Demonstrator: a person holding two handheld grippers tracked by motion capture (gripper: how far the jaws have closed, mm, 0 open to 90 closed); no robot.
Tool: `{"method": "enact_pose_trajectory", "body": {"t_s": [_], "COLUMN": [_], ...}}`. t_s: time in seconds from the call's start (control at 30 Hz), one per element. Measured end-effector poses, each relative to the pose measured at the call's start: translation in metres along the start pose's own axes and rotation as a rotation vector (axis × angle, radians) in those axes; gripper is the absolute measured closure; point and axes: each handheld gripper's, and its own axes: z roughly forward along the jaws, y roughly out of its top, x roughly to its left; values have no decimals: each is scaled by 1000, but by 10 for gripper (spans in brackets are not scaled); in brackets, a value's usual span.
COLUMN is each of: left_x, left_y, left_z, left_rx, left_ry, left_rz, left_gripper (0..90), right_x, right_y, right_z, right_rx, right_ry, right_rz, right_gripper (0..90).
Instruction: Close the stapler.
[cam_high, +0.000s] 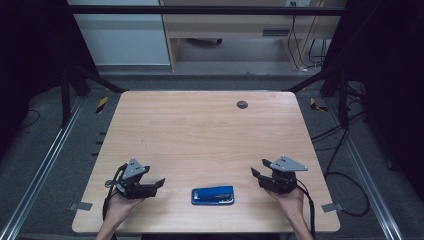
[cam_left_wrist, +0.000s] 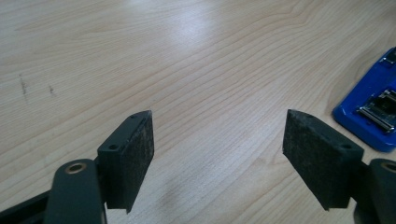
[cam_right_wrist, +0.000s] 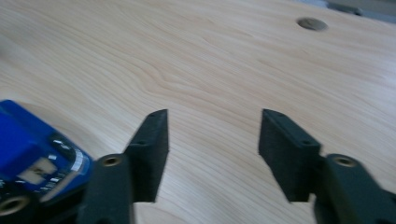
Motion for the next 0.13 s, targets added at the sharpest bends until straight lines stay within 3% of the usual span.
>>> {"method": "enact_pose_trajectory", "body": {"t_s": [0.13], "left_x": [4], "left_y": [-1], "left_z": [1], "left_rx": [4], "left_ry": [9], "left_rz": [-16], "left_gripper": [236], "right_x": [-10], "right_y": [-8], "right_z": [-1], "right_rx": [8], "right_ry": [-53], "right_rz": [20], "right_gripper": [279]}}
